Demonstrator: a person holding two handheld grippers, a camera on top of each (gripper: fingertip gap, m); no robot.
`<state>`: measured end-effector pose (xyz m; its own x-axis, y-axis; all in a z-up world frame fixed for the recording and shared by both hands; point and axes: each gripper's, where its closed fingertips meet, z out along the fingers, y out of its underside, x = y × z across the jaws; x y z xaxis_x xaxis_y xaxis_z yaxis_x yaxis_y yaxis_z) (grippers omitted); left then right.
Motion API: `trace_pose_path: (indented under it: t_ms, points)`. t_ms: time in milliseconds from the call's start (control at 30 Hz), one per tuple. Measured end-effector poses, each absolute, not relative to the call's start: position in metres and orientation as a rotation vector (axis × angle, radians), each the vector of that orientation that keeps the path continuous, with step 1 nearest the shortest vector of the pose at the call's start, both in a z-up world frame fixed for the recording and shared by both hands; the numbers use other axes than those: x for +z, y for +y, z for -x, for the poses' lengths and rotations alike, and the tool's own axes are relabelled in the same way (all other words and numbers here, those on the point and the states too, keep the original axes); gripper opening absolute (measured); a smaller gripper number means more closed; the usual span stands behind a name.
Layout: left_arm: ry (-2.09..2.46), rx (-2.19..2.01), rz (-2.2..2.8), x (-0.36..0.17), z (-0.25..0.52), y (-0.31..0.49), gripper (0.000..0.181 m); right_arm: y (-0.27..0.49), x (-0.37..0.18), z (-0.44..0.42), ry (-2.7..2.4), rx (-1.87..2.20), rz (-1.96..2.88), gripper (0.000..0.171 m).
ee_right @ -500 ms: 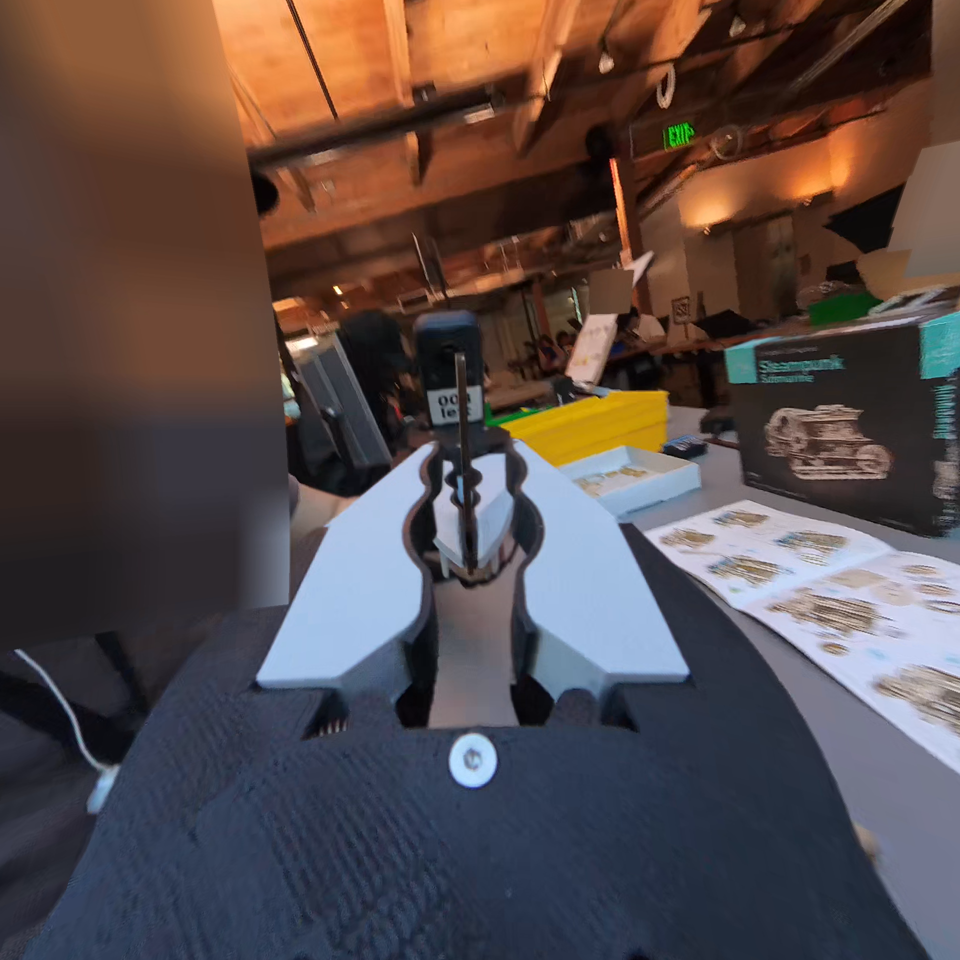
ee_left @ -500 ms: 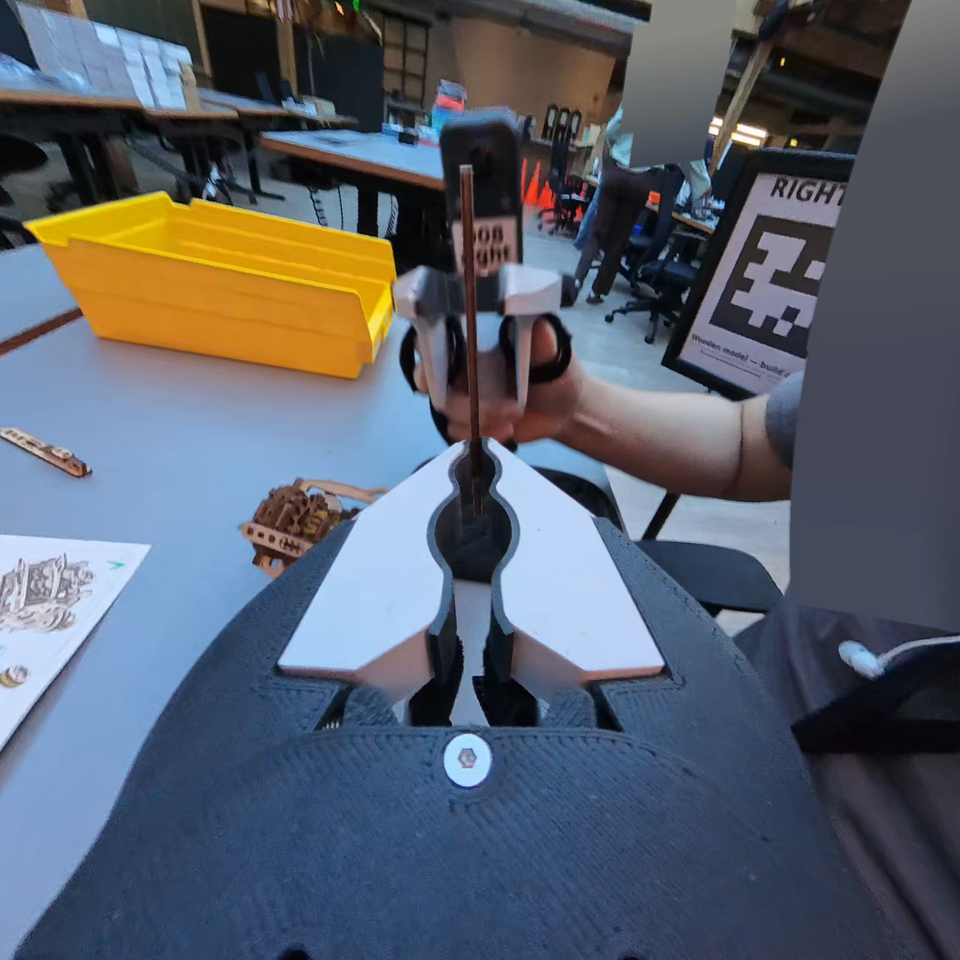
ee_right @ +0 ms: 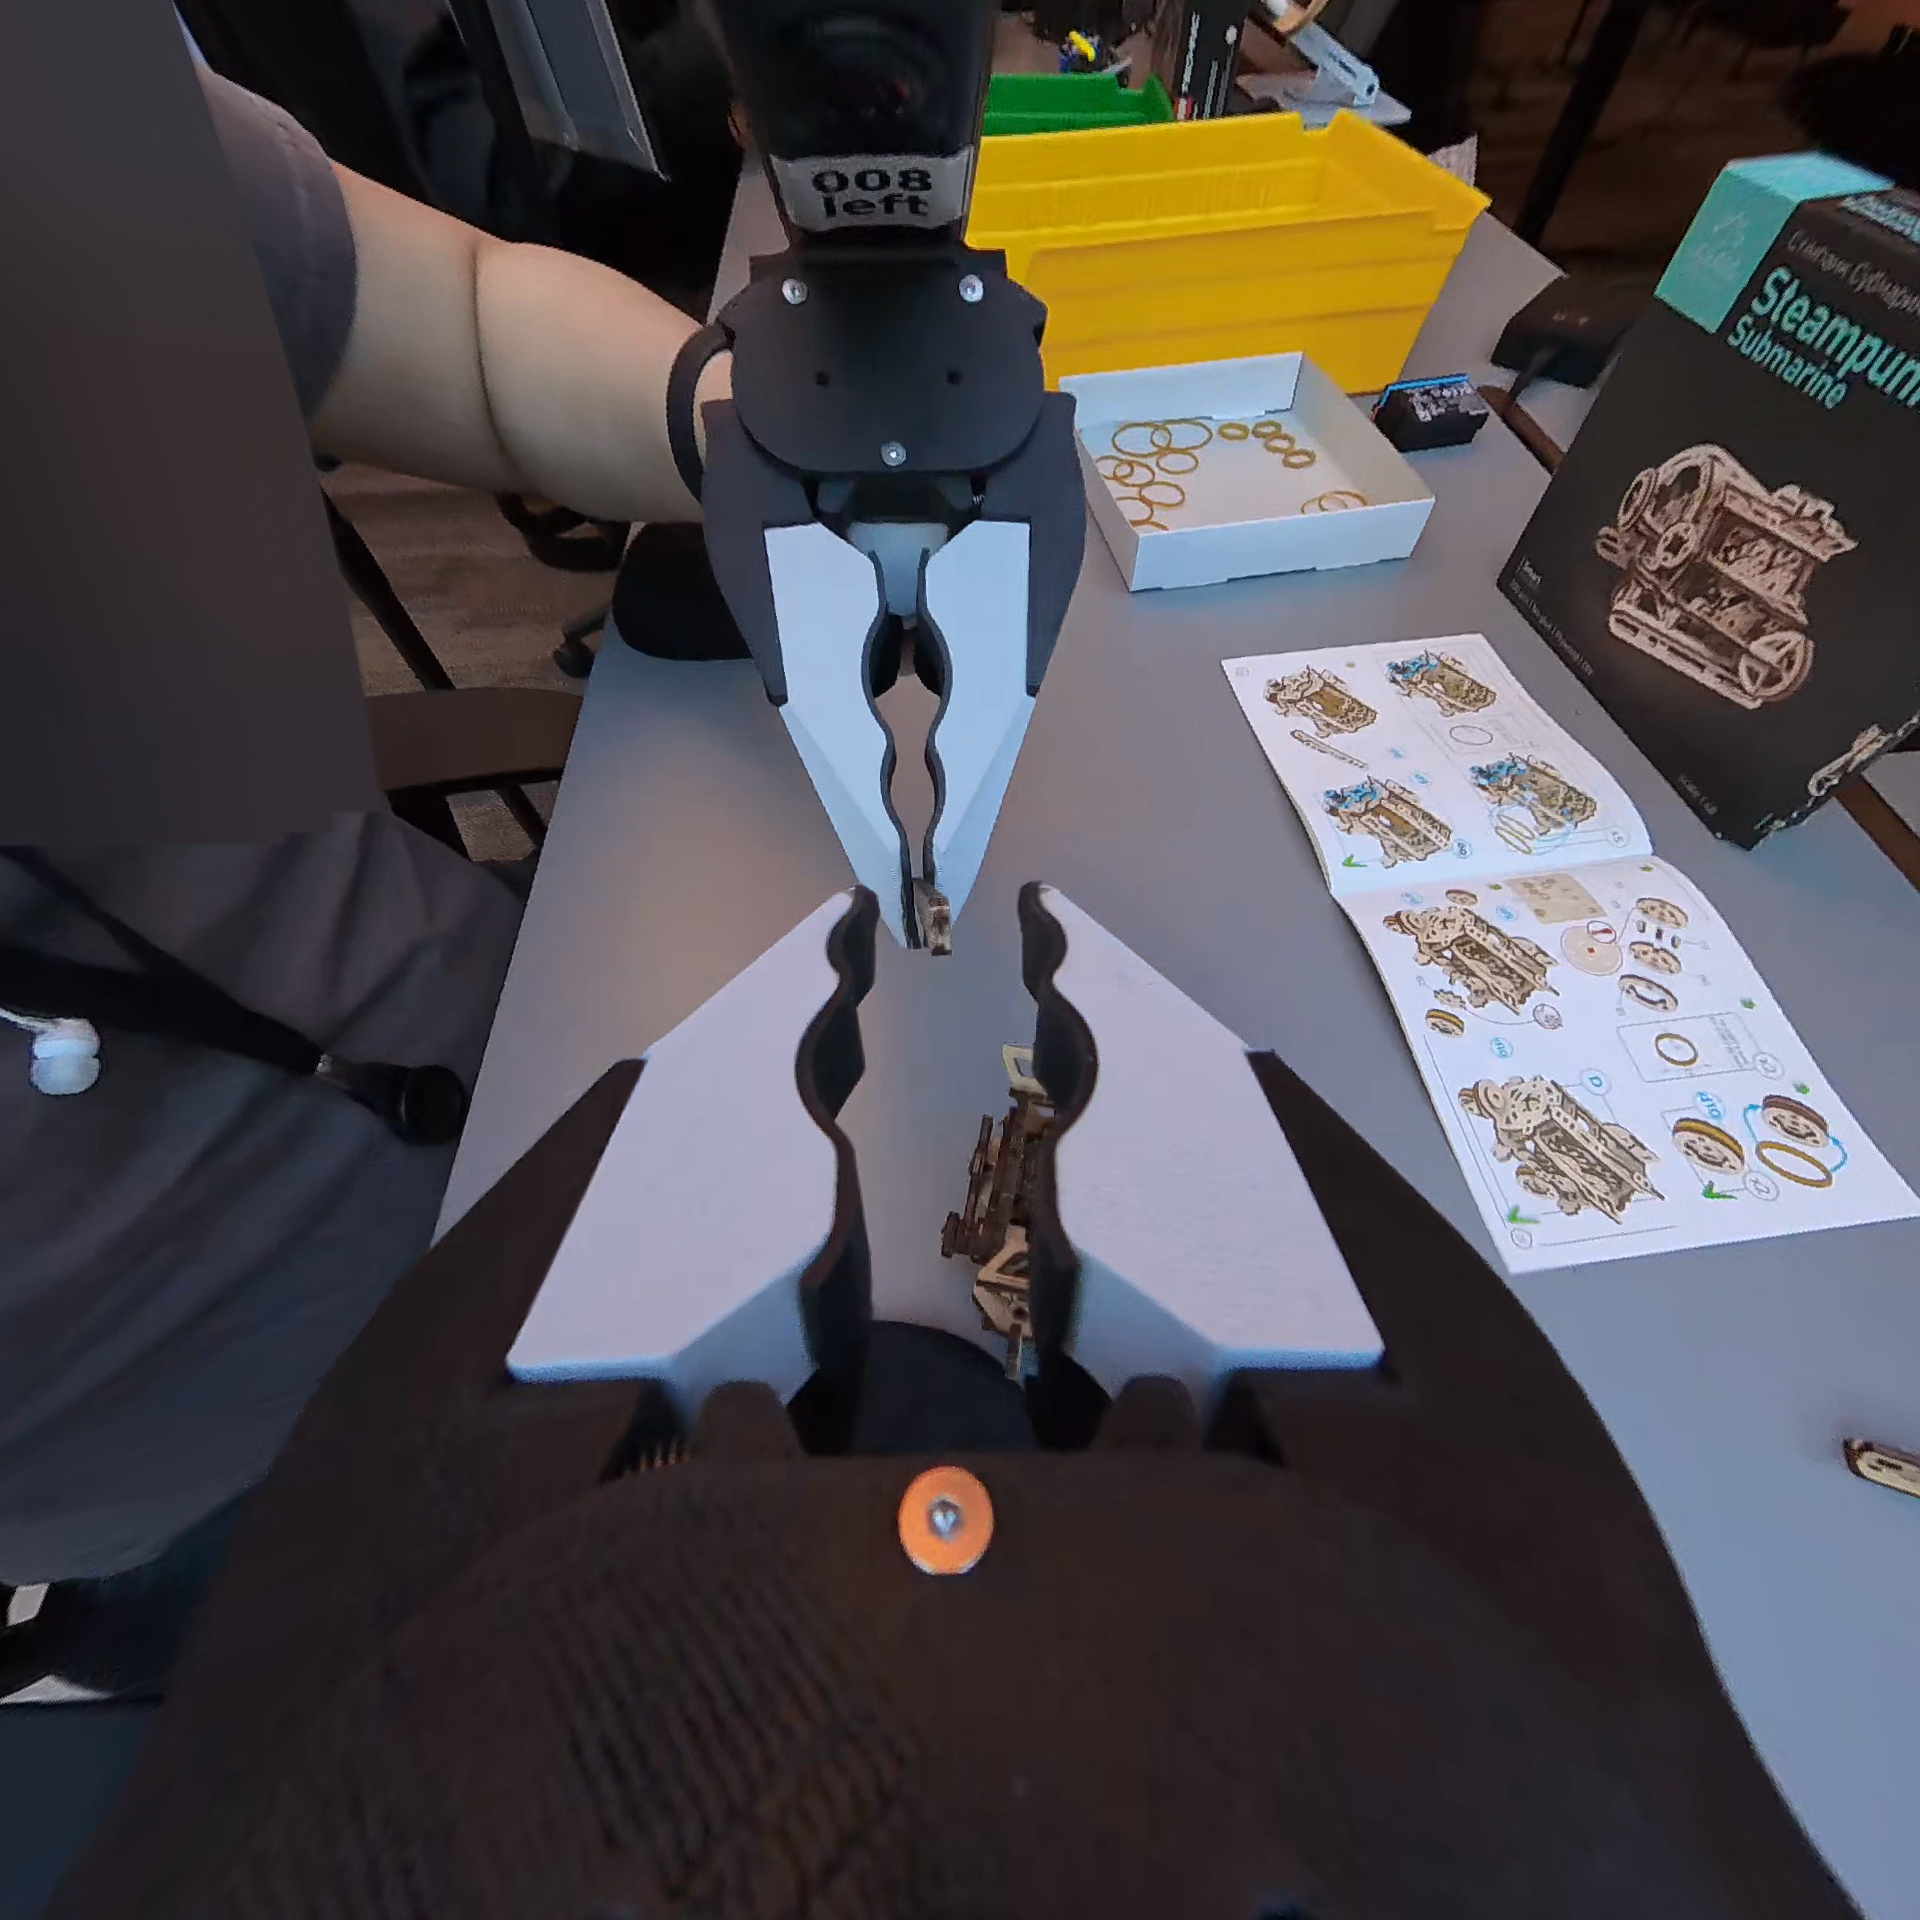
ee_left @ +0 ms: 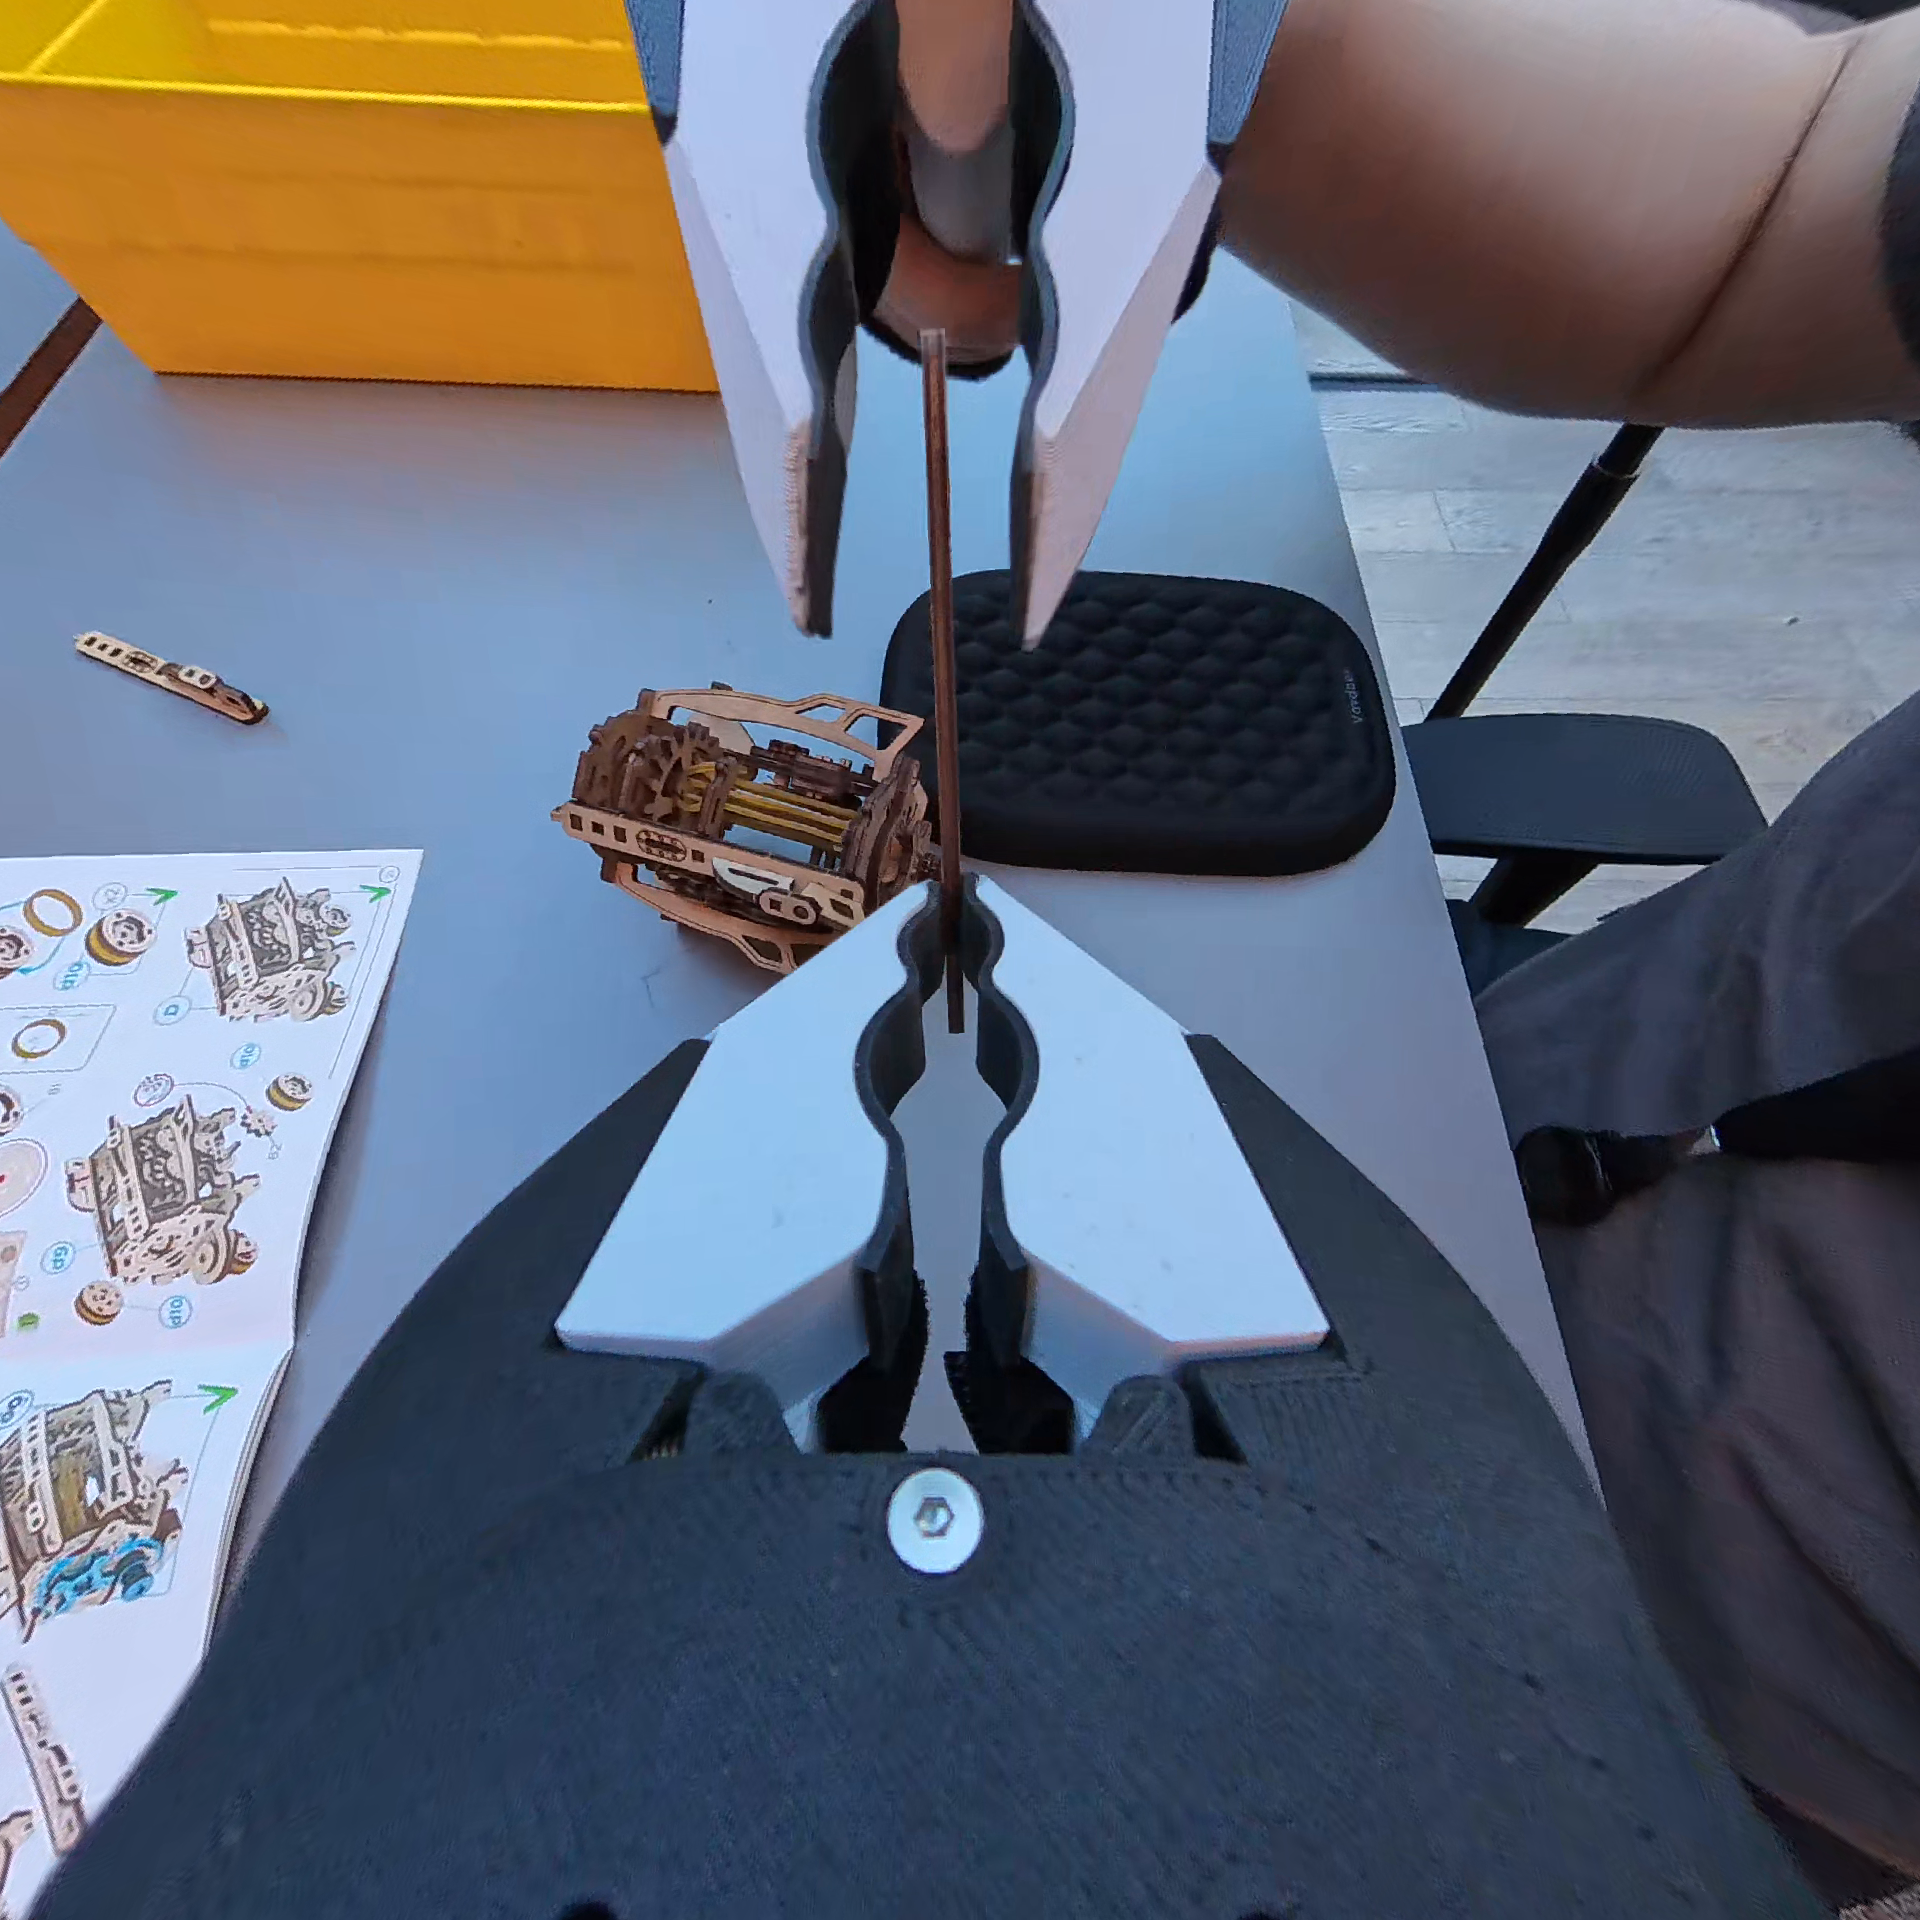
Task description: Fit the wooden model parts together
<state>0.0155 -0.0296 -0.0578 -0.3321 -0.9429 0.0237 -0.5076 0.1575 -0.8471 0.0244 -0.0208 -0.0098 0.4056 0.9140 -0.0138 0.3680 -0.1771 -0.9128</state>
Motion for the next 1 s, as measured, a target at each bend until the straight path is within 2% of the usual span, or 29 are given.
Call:
trace_pose_path:
  t_ms: [133, 300, 367, 433, 467, 567, 767, 867, 1000]
  points:
    - [1.899, -1.110, 1.377, -0.057, -0.019, -0.028, 0.000, -0.023, -0.008, -0.026, -1.101, 0.784, 1.704, 0.001]
    - [1.860, -1.082, 1.245, -0.051, -0.024, -0.024, 0.004, -0.026, -0.004, -0.033, -1.086, 0.751, 1.683, 0.000]
    - [1.830, -1.008, 1.159, -0.051, -0.030, -0.013, 0.060, -0.025, 0.001, -0.047, -1.040, 0.715, 1.689, 0.000]
    - [1.852, -0.993, 1.116, -0.058, -0.039, -0.007, 0.096, -0.022, 0.004, -0.070, -0.959, 0.666, 1.700, 0.000]
    - [1.863, -0.992, 1.104, -0.063, -0.046, -0.002, 0.102, -0.021, 0.003, -0.082, -0.913, 0.651, 1.711, 0.000]
    - [1.949, -1.015, 1.100, -0.079, -0.069, 0.007, 0.107, -0.022, 0.002, -0.108, -0.792, 0.657, 1.706, 0.000]
    - [2.108, -1.021, 1.088, -0.095, -0.091, 0.008, 0.101, -0.022, -0.017, -0.134, -0.687, 0.600, 1.732, 0.000]
    - [2.159, -1.059, 1.088, -0.097, -0.089, 0.002, 0.090, -0.020, -0.028, -0.131, -0.693, 0.625, 1.760, 0.001]
    - [2.182, -1.090, 1.122, -0.100, -0.085, -0.002, 0.085, -0.012, -0.039, -0.123, -0.729, 0.629, 1.775, 0.000]
